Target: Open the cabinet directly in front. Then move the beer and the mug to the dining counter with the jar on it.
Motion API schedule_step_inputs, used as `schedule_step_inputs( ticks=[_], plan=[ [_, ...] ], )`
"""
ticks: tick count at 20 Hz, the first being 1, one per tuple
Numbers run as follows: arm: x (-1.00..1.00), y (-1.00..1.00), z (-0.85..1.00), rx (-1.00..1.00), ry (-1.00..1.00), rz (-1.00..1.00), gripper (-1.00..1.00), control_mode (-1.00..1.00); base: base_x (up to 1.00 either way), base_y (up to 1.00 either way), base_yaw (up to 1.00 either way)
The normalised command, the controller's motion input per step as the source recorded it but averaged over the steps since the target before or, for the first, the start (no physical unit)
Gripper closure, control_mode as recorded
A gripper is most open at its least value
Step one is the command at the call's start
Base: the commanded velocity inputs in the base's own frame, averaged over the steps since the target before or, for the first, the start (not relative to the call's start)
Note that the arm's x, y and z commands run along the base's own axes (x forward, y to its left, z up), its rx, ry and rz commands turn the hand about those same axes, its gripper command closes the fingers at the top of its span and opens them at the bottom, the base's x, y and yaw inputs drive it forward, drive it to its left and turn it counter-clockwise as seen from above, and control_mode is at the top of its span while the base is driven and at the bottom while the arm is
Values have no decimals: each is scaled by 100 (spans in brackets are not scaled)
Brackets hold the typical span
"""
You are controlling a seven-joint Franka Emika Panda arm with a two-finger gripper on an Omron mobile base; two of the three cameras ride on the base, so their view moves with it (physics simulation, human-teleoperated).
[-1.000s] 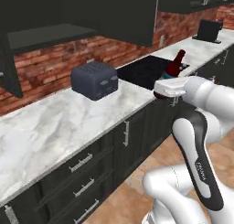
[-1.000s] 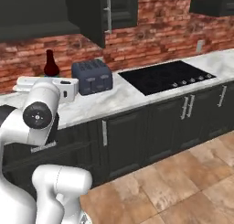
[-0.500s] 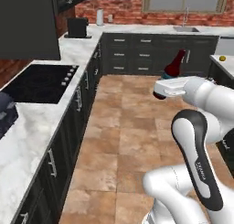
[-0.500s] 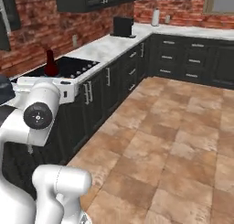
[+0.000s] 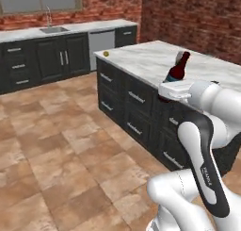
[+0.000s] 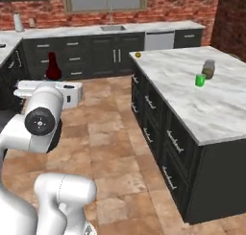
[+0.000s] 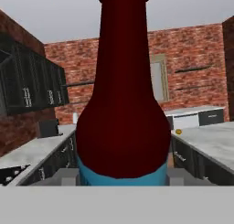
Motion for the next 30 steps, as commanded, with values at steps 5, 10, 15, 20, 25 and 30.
schedule_step_inputs(
  ticks=[5,10,15,20,25,30],
  plan=[
    [0,0,0,0,0,0,100,100,-6,-21,-90],
    [0,0,0,0,0,0,100,100,-3,-35,-59],
    [0,0,0,0,0,0,100,100,1,11,0],
    [0,0,0,0,0,0,100,100,2,100,-19],
    [0,0,0,0,0,0,100,100,0,100,-35],
    [0,0,0,0,0,0,100,100,11,100,-33]
  ],
)
